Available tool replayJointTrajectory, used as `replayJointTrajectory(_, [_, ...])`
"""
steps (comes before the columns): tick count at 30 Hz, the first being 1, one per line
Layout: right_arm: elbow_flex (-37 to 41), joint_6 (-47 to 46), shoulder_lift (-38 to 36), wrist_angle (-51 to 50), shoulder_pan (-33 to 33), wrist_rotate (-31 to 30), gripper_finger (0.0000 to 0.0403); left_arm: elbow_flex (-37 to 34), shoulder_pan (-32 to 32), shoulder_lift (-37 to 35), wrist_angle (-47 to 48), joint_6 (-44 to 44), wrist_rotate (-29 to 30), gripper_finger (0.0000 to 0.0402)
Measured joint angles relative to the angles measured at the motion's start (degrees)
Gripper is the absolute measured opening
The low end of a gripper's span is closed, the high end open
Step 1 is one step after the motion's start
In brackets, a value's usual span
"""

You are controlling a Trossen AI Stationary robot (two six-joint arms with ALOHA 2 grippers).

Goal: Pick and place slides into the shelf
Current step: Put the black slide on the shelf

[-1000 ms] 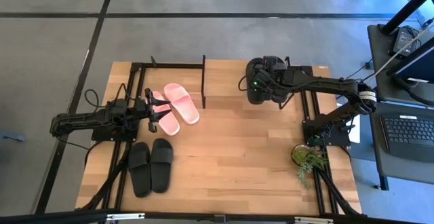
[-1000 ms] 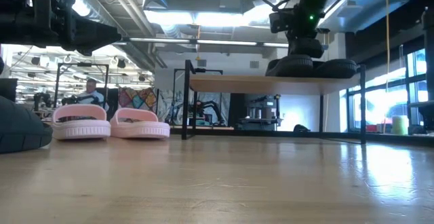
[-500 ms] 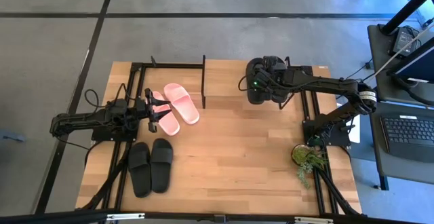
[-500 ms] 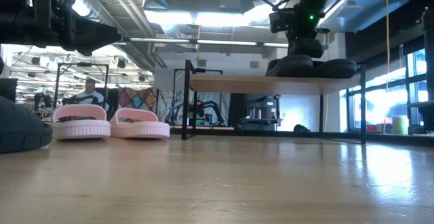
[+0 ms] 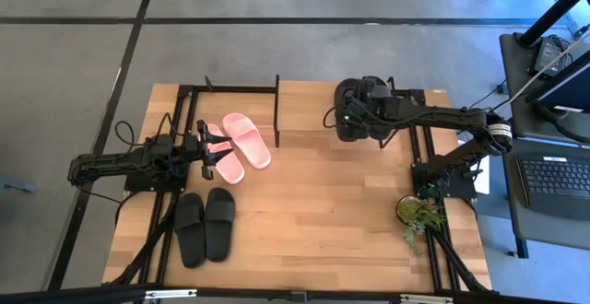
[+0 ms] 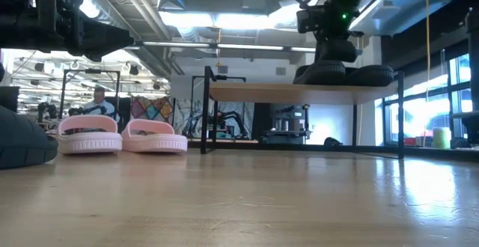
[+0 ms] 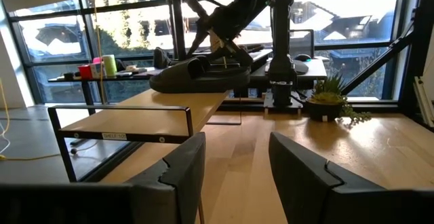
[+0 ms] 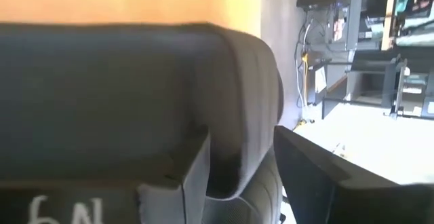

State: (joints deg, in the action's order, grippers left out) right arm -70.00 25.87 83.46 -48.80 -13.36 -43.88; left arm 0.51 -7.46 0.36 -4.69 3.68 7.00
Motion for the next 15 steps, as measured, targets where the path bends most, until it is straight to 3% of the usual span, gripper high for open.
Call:
replayJointTrajectory(8, [0.00, -0.28, -0.02, -1.24, 3.50, -0.31, 0.0162, 0.00, 0.00, 0.00, 0.00, 0.00, 0.00, 0.0156])
replayJointTrajectory(15, [-0.02, -0.42, -0.02, -1.31, 6.03, -5.67, 0.0162, 0.00, -0.01, 0.00, 0.00, 0.00, 0.01, 0.0156])
